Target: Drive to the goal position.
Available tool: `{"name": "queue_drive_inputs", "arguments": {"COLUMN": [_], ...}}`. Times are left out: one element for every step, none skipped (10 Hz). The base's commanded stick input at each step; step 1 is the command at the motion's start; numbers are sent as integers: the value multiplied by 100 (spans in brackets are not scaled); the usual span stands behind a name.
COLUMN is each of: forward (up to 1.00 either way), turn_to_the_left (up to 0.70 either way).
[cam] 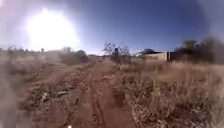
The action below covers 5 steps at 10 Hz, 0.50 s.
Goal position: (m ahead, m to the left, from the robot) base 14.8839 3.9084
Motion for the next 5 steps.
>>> {"name": "queue_drive_inputs", "arguments": {"forward": [50, 50, 50, 50, 50], "turn_to_the_left": [0, 0, 0, 0, 0]}}
